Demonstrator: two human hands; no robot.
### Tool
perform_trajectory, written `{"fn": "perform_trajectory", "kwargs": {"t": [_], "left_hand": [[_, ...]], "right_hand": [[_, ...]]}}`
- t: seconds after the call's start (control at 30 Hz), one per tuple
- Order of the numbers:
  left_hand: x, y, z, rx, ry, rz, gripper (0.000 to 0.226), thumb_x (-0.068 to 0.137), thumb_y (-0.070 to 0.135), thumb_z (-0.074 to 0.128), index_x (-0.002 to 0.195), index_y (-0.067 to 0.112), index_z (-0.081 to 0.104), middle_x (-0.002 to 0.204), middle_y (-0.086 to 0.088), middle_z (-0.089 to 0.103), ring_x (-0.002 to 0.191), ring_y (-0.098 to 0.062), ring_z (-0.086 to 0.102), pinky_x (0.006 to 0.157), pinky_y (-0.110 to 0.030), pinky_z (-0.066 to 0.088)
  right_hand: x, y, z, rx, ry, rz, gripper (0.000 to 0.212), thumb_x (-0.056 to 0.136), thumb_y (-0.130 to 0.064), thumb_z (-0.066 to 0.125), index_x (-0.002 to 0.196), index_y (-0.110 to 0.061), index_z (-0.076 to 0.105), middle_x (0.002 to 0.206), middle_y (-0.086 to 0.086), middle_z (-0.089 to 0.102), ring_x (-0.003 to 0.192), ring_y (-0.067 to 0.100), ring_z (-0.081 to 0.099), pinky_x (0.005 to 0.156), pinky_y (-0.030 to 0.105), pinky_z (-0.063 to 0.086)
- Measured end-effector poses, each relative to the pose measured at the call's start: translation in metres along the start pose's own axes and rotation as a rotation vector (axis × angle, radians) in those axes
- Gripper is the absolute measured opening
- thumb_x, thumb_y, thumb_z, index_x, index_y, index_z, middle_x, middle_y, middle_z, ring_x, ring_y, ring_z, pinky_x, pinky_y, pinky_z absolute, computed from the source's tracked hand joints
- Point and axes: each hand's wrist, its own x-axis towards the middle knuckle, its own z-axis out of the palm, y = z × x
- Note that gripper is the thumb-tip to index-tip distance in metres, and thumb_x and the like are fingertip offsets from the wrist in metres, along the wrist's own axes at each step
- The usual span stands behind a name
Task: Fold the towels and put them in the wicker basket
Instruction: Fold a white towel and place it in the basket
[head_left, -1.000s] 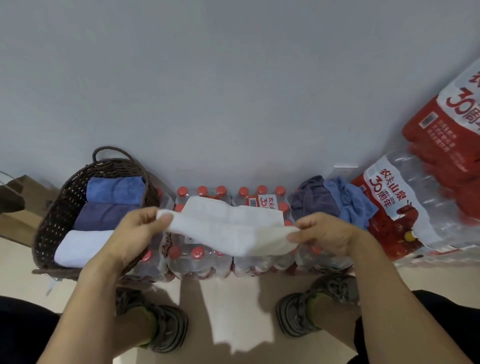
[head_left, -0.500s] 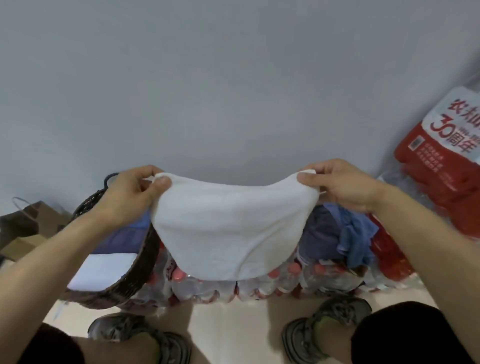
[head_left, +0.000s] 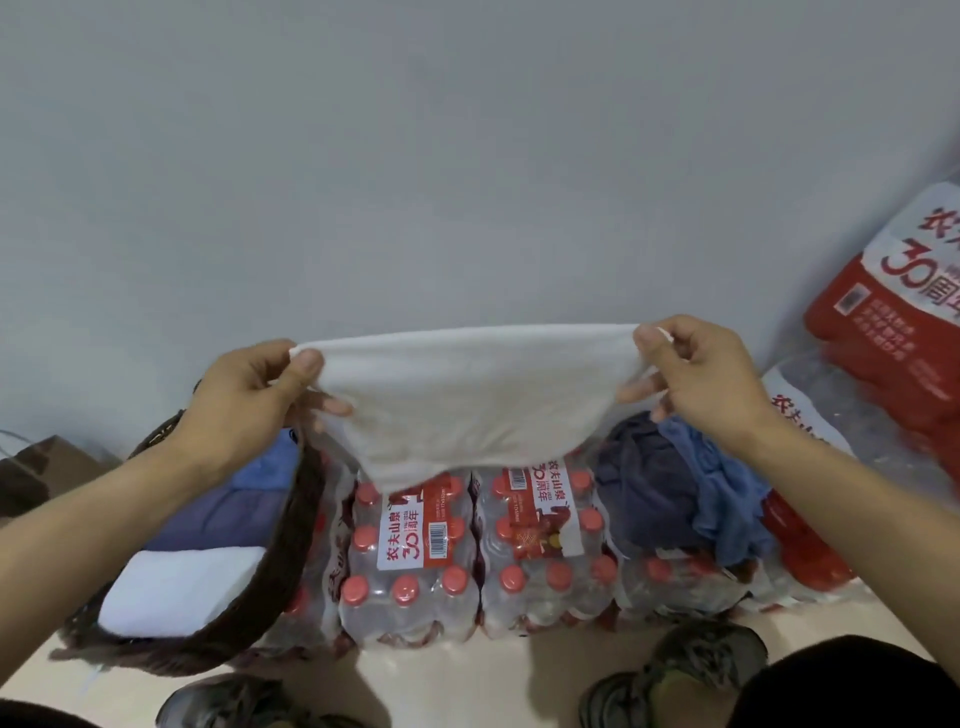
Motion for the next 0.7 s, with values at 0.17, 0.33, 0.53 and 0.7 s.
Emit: {"fn": "perform_trajectory", "kwargs": {"t": [0.17,0.33,0.53,0.7], "left_hand": [[-0.006,-0.011,-0.005,0.216,-0.02,0.137,0.027,0.094,0.041,0.05,0.1,0.021,0.066,0.082,-0.01,0.068,0.075,-0.015,0.065,0.079,-0.038,0.05],[-0.031,-0.053,0.002,0.554,-0.264,0.197,0.026,0.099,0.032,0.044,0.117,0.025,0.063,0.098,0.015,0.068,0.092,0.001,0.061,0.084,-0.014,0.045],[-0.069,-0.103,0.021,0.709,-0.704,-0.046,0.015,0.099,0.03,0.043,0.096,0.019,0.053,0.086,0.013,0.061,0.076,0.003,0.057,0.067,-0.013,0.039],[-0.084,-0.114,0.024,0.695,-0.91,-0.247,0.012,0.102,0.024,0.042,0.104,0.021,0.053,0.09,0.012,0.064,0.082,0.0,0.059,0.072,-0.014,0.043]], "right_hand": [[-0.001,0.002,-0.003,0.186,-0.002,0.031,0.018,0.098,-0.021,0.058,0.088,-0.014,0.07,0.084,0.01,0.075,0.076,0.028,0.075,0.067,0.031,0.062],[-0.029,0.047,-0.002,0.025,-0.346,0.222,0.022,0.092,-0.009,0.064,0.076,-0.015,0.078,0.08,0.0,0.074,0.08,0.011,0.072,0.069,0.015,0.055],[-0.074,0.102,0.023,-0.484,-0.83,0.326,0.026,0.092,-0.036,0.066,0.089,-0.014,0.078,0.088,0.013,0.073,0.075,0.026,0.065,0.076,0.041,0.053],[-0.089,0.107,0.032,-0.548,-1.043,0.388,0.02,0.09,-0.038,0.068,0.095,-0.021,0.079,0.091,-0.012,0.075,0.081,0.007,0.068,0.083,0.025,0.054]]}}
